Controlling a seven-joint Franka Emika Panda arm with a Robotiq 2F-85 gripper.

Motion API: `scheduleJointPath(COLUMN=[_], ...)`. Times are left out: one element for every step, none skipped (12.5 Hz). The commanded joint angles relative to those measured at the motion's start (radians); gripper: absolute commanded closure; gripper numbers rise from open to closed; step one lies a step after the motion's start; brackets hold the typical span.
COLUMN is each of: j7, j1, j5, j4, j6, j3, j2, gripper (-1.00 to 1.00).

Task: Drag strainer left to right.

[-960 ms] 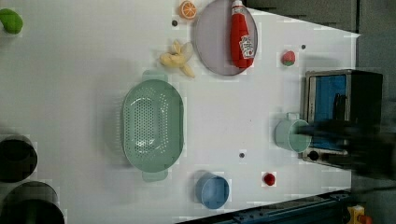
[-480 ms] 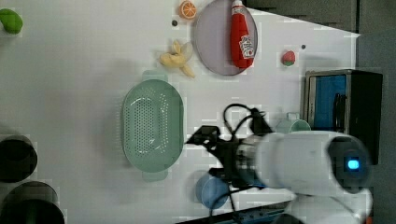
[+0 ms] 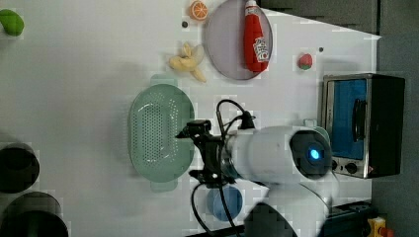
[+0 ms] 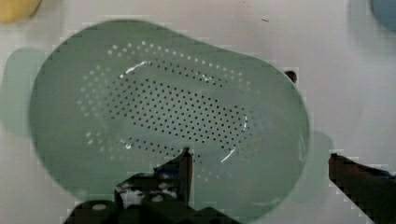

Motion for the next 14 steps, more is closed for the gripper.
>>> scheduleJointPath(j7=[0.158,0.159,0.159,0.160,0.159,0.159,0.159,0.159,0.159,0.160,0.159,0.159,0.159,0.158], j1=[-0.030,-0.029,-0.029,-0.027,-0.024,-0.020,-0.016,-0.012,-0.007,-0.004,-0.002,-0.002,-0.002,-0.002], j5=[-0.030,-0.042,-0.045,-0.047,-0.054,-0.069,-0.089,-0.099,-0.101,-0.101,-0.103,-0.104,-0.105,-0.112], j4=[-0.014,-0.018,-0.025,-0.034,-0.043,-0.055,-0.068,-0.081,-0.091,-0.099,-0.107,-0.114,-0.122,-0.130], j6=[0.094,0.140,0.176,0.207,0.236,0.262,0.277,0.292,0.314,0.337,0.361,0.369,0.369,0.369], j3=[-0.028,-0.034,-0.038,-0.045,-0.056,-0.071,-0.086,-0.099,-0.111,-0.124,-0.138,-0.151,-0.163,-0.178], j2=[0.114,0.146,0.174,0.193,0.208,0.219,0.227,0.234,0.240,0.245,0.247,0.245,0.245,0.242], gripper=[-1.00,-1.00,-1.00,-1.00,-1.00,-1.00,-1.00,-1.00,-1.00,-1.00,-1.00,-1.00,-1.00,-1.00])
